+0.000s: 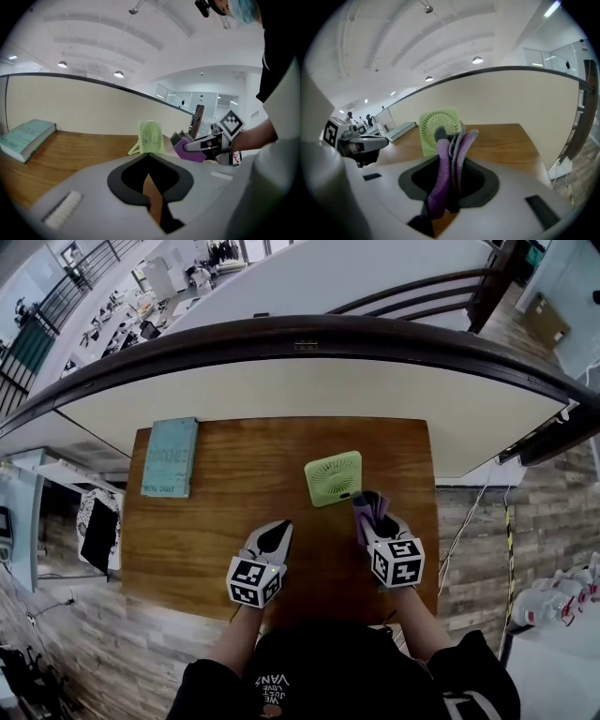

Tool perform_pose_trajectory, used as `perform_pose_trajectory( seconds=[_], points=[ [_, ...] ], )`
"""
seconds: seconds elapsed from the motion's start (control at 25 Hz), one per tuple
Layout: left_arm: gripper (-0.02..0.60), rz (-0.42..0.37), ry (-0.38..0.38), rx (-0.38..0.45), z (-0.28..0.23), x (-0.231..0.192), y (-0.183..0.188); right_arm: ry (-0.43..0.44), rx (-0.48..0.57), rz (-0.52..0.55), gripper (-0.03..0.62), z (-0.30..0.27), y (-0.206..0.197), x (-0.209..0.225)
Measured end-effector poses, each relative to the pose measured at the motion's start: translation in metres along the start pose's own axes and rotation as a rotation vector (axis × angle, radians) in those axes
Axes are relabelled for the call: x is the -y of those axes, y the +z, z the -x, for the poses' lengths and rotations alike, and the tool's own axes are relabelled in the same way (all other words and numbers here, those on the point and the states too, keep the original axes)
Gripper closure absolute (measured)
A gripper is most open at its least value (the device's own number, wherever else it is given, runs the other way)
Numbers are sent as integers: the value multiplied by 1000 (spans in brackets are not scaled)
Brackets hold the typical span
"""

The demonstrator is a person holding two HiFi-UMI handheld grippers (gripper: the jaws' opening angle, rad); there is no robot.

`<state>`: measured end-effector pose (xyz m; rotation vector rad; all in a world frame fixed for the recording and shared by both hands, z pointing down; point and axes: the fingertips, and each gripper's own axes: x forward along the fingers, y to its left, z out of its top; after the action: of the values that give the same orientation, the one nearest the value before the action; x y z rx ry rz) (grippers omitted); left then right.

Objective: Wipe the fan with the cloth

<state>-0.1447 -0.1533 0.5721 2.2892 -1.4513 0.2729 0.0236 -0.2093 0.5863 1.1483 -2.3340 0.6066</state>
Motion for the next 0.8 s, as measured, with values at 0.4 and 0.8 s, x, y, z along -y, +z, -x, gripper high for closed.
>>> perform_pose_trajectory(
  seconds=[0.4,0.8],
  points=[
    [569,12,90,123,41,24,32,159,106,33,477,53,26,-57],
    [570,8,97,181,69,60,45,237,203,89,477,97,51,-79]
  ],
)
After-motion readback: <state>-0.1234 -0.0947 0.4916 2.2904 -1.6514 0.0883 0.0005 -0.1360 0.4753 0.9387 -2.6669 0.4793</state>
